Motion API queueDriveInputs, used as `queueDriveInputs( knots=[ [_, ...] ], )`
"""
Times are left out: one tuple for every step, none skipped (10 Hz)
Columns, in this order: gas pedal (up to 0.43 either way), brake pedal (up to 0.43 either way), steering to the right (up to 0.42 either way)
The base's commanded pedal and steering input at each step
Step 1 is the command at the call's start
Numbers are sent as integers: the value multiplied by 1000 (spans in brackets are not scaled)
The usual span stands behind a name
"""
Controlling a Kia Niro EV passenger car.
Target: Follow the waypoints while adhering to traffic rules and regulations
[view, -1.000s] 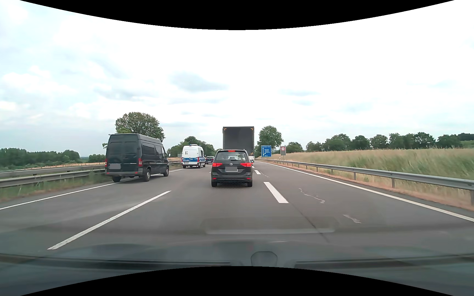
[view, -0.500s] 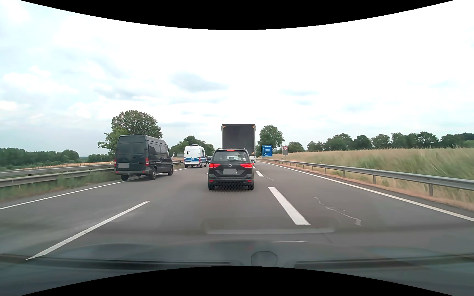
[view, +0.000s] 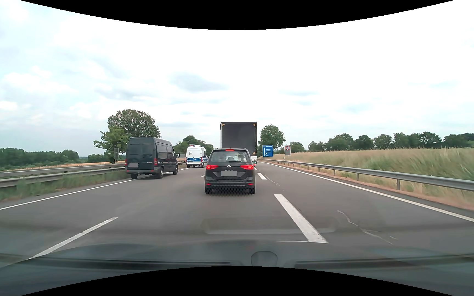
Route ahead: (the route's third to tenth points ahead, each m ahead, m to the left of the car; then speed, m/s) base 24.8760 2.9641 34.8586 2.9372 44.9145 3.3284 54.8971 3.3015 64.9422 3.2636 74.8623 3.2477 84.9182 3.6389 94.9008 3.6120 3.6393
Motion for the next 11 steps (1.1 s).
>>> queueDriveInputs(
  knots=[
    [0, 122, -6],
    [0, 122, -6],
    [0, 122, -6],
    [0, 122, -7],
    [0, 122, -6],
    [0, 122, -7],
    [0, 122, -6],
    [0, 122, -7],
    [0, 116, -6],
    [0, 110, -6],
    [0, 91, -7]
  ],
)
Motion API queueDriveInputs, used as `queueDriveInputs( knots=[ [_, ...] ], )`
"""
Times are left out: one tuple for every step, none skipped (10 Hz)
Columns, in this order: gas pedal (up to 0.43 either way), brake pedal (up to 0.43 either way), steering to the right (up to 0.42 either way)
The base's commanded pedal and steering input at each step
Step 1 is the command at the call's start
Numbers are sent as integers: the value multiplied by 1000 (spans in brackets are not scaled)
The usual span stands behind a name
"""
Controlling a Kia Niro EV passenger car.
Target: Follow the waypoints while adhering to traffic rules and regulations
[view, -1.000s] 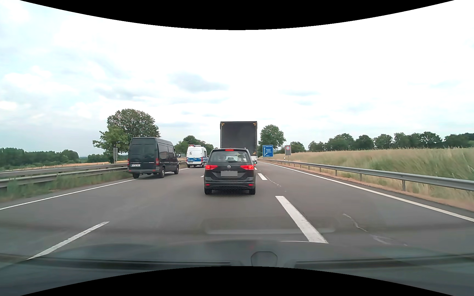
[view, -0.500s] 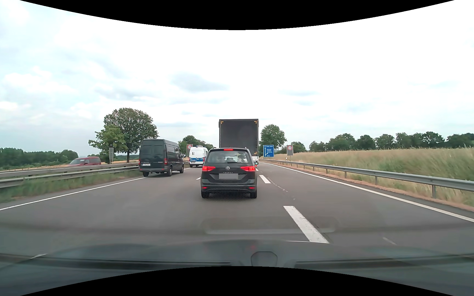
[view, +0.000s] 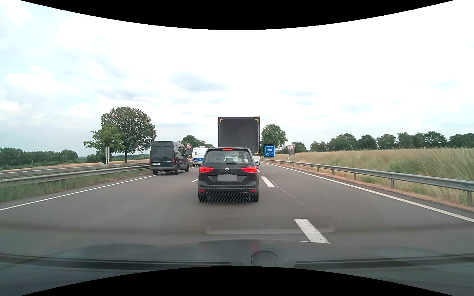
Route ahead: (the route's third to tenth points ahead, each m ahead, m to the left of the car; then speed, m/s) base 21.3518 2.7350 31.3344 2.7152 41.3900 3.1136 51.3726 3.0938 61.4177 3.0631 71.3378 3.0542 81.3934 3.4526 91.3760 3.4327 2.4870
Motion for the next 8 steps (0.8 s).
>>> queueDriveInputs(
  knots=[
    [0, 79, -7],
    [0, 73, -7],
    [0, 73, -6],
    [0, 67, -6],
    [0, 55, -6],
    [0, 43, -6],
    [0, 37, -6],
    [0, 30, -6]
  ],
)
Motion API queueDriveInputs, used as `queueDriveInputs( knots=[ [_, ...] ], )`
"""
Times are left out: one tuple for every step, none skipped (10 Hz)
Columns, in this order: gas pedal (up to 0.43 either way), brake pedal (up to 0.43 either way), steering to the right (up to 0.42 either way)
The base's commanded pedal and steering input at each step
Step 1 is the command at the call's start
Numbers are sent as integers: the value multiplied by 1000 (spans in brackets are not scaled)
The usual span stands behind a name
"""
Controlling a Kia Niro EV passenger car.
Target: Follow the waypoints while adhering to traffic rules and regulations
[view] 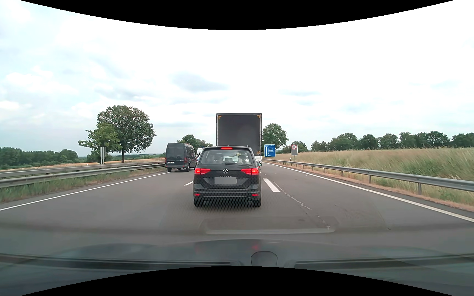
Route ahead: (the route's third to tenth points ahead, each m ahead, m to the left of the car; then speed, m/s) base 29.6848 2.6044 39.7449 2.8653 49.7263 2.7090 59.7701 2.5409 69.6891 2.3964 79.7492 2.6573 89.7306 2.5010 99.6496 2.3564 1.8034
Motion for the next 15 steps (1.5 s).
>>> queueDriveInputs(
  knots=[
    [0, 30, -6],
    [0, 18, -6],
    [0, 12, -4],
    [0, 12, -3],
    [0, 12, -3],
    [0, 0, -3],
    [0, 0, -3],
    [0, 0, -2],
    [0, 0, -2],
    [0, 0, -2],
    [0, 43, -2],
    [0, 98, -2],
    [0, 116, -2],
    [0, 140, -2],
    [0, 159, -2]
  ],
)
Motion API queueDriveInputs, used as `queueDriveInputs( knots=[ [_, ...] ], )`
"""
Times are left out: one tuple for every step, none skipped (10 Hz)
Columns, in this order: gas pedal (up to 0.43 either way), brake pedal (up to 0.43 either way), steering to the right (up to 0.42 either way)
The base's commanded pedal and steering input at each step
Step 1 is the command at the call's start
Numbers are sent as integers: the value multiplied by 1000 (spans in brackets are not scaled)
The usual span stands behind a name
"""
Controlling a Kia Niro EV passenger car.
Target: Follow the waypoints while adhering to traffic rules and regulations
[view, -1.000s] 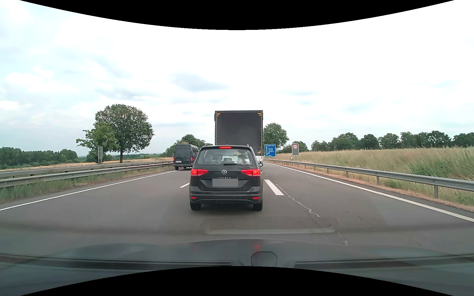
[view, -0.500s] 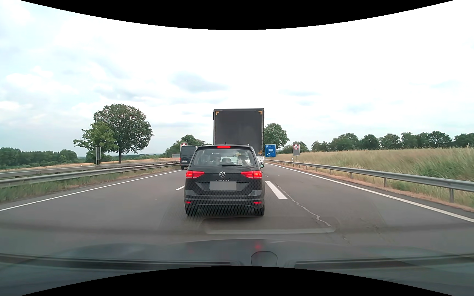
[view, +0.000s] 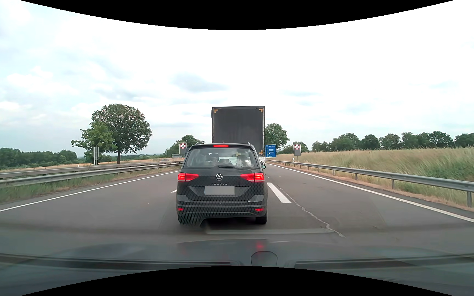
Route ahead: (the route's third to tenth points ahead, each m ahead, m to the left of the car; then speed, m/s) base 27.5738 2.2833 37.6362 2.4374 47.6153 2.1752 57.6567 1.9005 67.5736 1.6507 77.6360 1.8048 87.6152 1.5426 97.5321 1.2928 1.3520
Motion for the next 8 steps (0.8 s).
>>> queueDriveInputs(
  knots=[
    [0, 165, -2],
    [0, 189, -2],
    [0, 207, -2],
    [0, 213, -2],
    [0, 226, -2],
    [0, 238, -2],
    [0, 238, -2],
    [0, 244, -2]
  ],
)
